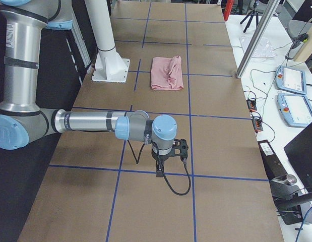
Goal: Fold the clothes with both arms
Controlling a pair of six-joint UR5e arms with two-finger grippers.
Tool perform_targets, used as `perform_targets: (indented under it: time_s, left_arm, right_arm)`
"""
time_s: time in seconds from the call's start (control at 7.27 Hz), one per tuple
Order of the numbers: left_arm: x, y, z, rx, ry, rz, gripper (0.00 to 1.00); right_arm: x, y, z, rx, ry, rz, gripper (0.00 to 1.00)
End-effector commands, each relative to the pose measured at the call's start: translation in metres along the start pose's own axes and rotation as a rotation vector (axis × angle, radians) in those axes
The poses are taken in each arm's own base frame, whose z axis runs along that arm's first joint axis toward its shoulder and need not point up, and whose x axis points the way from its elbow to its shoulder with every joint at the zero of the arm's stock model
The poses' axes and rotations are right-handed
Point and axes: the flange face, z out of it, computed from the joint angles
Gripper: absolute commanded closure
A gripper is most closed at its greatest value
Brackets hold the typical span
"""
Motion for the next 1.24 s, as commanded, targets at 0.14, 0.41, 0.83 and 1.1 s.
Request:
perform_targets:
  time_s: [0.14,0.41,0.83,1.1]
  left_arm:
    - [-0.001,0.001,0.002,-0.001,0.001,0.006,0.00]
    - [0.004,-0.006,-0.003,0.009,-0.001,0.014,0.00]
    - [0.004,-0.006,-0.004,0.010,-0.002,0.015,0.00]
    - [0.004,-0.006,-0.004,0.010,-0.001,0.015,0.00]
  right_arm:
    - [-0.003,-0.005,-0.005,0.009,0.013,-0.004,0.00]
    - [-0.002,-0.005,-0.004,0.007,0.010,-0.002,0.00]
    - [-0.003,-0.006,-0.004,0.009,0.008,-0.004,0.00]
    - [-0.003,-0.006,-0.004,0.008,0.007,-0.003,0.00]
